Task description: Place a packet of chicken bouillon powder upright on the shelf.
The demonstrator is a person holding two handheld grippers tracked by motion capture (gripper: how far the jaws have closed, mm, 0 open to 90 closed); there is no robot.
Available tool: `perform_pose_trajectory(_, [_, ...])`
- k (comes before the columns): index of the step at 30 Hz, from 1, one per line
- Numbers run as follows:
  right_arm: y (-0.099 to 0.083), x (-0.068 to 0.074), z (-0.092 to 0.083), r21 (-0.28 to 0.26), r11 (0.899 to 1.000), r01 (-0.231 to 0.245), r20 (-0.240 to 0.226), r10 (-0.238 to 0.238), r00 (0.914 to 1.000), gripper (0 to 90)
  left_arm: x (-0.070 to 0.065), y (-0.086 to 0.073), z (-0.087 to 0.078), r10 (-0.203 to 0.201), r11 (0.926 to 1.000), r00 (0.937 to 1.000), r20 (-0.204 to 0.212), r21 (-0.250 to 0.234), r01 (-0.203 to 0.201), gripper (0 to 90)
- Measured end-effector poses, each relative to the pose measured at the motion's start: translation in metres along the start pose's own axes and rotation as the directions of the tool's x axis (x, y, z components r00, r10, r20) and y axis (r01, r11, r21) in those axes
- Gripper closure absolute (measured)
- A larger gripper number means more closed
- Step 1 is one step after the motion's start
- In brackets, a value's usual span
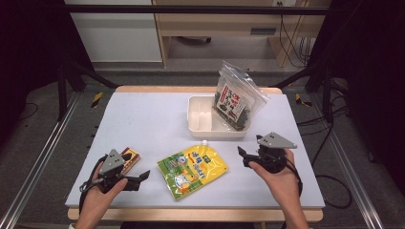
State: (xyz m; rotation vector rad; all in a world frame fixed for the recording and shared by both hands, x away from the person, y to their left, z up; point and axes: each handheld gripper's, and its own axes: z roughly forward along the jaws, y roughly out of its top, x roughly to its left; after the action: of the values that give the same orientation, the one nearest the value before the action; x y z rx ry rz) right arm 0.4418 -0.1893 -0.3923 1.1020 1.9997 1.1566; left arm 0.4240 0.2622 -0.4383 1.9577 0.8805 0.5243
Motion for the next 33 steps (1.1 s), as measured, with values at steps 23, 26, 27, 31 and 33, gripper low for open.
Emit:
perform_pose_trajectory(23, [-0.036, 0.038, 0.036, 0.168, 0.982, -0.087, -0.099, 0.104, 0.9896, 57.1, -0.009, 0.003, 0.009, 0.020, 0.9998, 0.9990, -0.039, 0.009, -0.019, 8.1])
perform_pose_trajectory(26, [-0.038, 0.043, 0.043, 0.201, 0.976, -0.079, -0.108, 0.102, 0.9890, 55.0, -0.010, 0.004, 0.010, 0.027, 0.9996, 0.9991, -0.034, 0.011, -0.027, 8.1])
perform_pose_trajectory(27, [-0.039, 0.045, 0.046, 0.213, 0.974, -0.082, -0.107, 0.107, 0.9886, 54.2, -0.010, 0.004, 0.010, 0.032, 0.9994, 0.9989, -0.032, 0.013, -0.032, 8.1])
perform_pose_trajectory(31, [-0.044, 0.048, 0.054, 0.252, 0.964, -0.082, -0.108, 0.112, 0.9879, 51.1, -0.013, 0.005, 0.011, 0.052, 0.9984, 0.9982, -0.029, 0.022, -0.052, 8.1])
perform_pose_trajectory(33, [-0.047, 0.050, 0.057, 0.267, 0.960, -0.089, -0.111, 0.123, 0.9863, 50.1, -0.014, 0.005, 0.011, 0.054, 0.9984, 0.9982, -0.028, 0.020, -0.053, 8.1])
